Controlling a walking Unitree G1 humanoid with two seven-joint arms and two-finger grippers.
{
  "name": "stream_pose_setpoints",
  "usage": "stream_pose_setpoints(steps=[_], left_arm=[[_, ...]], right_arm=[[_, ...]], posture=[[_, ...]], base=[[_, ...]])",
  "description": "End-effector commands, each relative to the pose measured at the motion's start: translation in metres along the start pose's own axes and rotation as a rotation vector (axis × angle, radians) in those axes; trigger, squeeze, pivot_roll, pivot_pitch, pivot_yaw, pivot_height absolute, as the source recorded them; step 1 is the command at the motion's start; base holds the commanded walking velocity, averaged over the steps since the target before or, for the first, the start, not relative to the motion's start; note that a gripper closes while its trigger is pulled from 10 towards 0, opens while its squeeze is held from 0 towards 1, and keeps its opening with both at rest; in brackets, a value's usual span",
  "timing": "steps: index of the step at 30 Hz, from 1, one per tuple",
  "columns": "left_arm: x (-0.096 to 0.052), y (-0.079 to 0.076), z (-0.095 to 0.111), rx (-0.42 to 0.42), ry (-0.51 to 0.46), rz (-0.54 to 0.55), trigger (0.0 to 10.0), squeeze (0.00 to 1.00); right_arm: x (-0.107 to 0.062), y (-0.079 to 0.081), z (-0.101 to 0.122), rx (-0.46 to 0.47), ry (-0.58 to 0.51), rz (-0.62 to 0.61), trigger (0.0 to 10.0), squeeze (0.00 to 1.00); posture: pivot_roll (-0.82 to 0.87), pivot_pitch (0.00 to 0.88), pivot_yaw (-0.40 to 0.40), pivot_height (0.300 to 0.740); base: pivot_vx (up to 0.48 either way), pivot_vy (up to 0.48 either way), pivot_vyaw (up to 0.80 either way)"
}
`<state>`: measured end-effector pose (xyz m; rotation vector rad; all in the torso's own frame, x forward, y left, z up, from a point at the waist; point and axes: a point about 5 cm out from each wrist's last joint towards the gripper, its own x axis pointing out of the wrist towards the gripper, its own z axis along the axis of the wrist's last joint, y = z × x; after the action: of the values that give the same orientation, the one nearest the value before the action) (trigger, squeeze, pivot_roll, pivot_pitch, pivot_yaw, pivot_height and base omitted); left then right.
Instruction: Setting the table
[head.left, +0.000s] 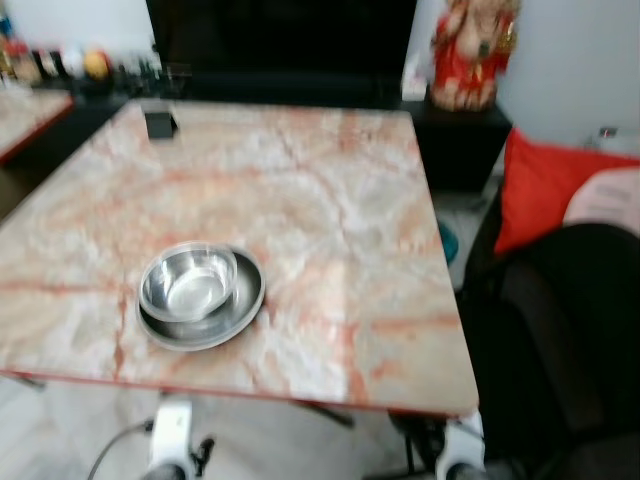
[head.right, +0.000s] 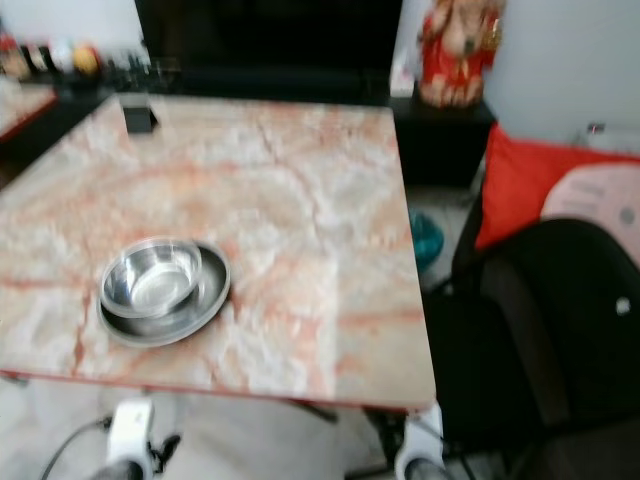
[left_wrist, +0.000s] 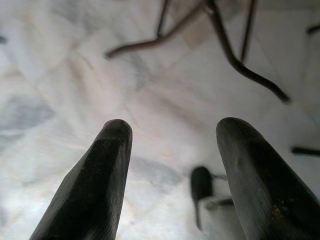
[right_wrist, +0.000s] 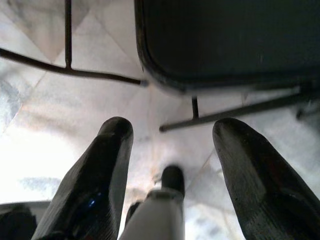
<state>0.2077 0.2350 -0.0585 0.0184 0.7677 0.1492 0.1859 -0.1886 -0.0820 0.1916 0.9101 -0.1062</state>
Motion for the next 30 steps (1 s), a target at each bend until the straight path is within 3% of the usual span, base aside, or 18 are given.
stream_pose_setpoints(steps=[1, 22, 30], left_arm=[[-0.001, -0.006, -0.007, -0.021, 0.033, -0.013, 10.0, 0.0], [-0.002, -0.007, -0.013, -0.1, 0.038, 0.007, 10.0, 0.0], [-0.006, -0.005, -0.025, -0.134, 0.08, 0.023, 10.0, 0.0]], right_arm=[[0.0, 0.002, 0.002, 0.021, -0.012, 0.006, 10.0, 0.0], [0.001, 0.003, 0.006, -0.025, -0.028, 0.038, 10.0, 0.0], [0.001, 0.005, 0.007, -0.033, -0.027, 0.044, 10.0, 0.0]], posture=[[-0.08, 0.0, 0.032, 0.719], [-0.07, 0.0, 0.022, 0.719], [-0.07, 0.0, 0.017, 0.719]], base=[[0.0, 0.0, 0.0], [0.0, 0.0, 0.0], [0.0, 0.105, 0.0]])
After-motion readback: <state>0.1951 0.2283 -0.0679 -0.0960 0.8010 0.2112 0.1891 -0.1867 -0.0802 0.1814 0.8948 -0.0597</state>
